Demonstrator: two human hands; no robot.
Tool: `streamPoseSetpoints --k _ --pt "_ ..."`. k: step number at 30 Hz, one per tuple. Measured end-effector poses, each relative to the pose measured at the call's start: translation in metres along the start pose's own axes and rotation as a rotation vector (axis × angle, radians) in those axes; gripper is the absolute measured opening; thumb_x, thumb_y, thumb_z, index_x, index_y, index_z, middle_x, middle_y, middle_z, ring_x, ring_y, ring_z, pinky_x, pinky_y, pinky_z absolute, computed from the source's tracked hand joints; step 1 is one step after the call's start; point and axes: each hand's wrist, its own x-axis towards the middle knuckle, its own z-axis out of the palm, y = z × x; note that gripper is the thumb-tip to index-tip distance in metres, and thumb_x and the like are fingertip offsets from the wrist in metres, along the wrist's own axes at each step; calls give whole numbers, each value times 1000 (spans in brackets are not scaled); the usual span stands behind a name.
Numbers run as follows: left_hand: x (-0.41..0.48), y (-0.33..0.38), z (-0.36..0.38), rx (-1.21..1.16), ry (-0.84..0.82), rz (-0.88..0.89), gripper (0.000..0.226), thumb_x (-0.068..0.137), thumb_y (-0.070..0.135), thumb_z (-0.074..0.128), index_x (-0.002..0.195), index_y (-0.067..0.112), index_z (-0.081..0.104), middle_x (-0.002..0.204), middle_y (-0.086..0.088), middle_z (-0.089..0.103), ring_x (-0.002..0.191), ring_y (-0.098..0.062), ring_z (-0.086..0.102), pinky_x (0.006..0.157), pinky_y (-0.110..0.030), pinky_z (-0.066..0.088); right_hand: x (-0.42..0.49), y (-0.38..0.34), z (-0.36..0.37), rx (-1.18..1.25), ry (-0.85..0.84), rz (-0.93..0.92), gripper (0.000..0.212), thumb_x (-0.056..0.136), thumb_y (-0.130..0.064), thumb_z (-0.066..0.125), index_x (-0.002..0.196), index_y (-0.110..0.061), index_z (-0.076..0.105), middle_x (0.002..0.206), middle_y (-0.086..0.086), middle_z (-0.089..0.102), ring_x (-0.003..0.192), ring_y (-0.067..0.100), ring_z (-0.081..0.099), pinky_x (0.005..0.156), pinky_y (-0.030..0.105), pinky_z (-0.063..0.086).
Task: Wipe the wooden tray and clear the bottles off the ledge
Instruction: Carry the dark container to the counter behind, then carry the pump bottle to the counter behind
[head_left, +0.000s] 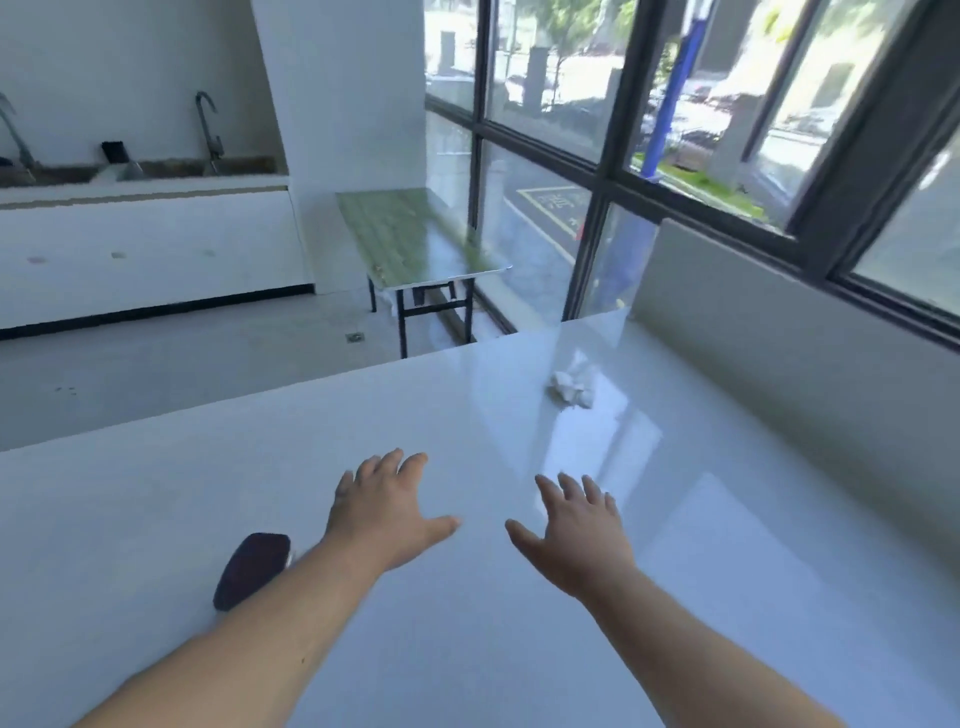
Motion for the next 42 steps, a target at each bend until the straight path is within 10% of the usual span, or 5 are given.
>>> streamPoseSetpoints --k 23,42 --pt "-266 507 92 135 -182 1009 103 80 88 49 163 34 23 170 8 26 153 -20 28 119 -43 33 -513 411 -60 124 261 1080 93 86 -81 30 163 -31 20 173 3 22 160 32 9 128 54 11" --pt "-427 923 304 -13 -339 986 120 72 79 73 164 22 20 170 2 27 154 -24 25 118 -45 36 -653 758 22 740 327 1285 66 101 -56 43 158 -25 35 160 3 42 143 30 39 111 45 40"
